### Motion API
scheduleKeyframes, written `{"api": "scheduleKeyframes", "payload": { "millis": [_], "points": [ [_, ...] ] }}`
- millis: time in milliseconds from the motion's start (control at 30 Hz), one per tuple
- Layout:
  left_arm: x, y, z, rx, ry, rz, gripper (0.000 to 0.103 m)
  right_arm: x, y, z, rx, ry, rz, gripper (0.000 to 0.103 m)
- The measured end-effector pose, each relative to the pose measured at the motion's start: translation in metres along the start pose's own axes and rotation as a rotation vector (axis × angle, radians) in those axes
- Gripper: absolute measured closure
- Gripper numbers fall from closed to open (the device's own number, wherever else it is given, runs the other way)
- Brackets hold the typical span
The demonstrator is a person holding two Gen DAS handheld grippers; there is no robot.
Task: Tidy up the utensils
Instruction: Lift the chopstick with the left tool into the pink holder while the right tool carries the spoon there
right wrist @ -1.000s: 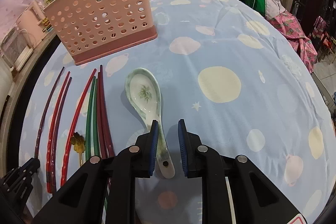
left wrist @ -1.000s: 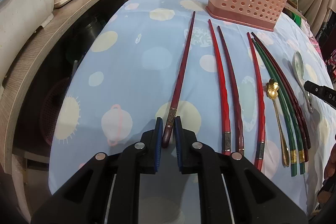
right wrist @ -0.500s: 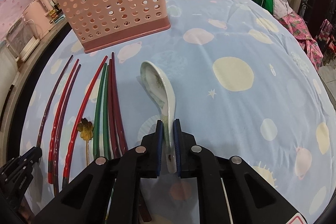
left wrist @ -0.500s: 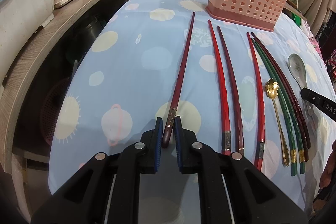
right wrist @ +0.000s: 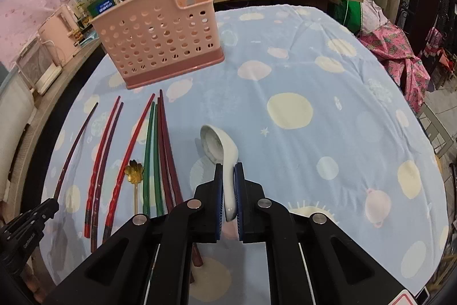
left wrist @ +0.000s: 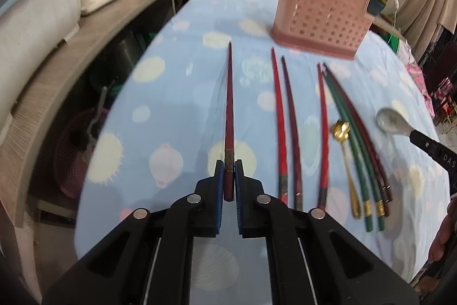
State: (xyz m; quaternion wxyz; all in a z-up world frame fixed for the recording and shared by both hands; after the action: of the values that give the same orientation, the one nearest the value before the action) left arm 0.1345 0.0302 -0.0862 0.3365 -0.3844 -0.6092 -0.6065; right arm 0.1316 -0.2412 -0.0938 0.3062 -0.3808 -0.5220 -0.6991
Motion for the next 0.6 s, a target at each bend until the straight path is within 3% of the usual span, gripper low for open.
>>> {"api": "scheduleKeyframes", "payload": {
  "millis": [300,600],
  "points": [
    [0.069,0.066,-0.001,0.013,-0.041,-0.186,0.096,0.048,0.039,-0.001,0.012,0.011,-0.123,0.098],
    [0.133,0.168,-0.017,0.004,-0.115,-0.372,0.096,0.066,0.102,0.009,0.021,0.047,-0.213,0.098]
  ]
}}
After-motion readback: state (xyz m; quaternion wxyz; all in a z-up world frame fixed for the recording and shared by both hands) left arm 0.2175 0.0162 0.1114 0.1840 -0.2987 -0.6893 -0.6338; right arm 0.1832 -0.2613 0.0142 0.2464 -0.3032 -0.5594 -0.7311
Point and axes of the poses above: each gripper's, at about its wrist camera, not at the fingertips, and x roughly against the way its jaws point, z to its left, y to its top, the point moved 7 cm from there along -x, roughly the way its jaws point, and after that the axes turned 6 degrees about z, right-handed, at the moved point
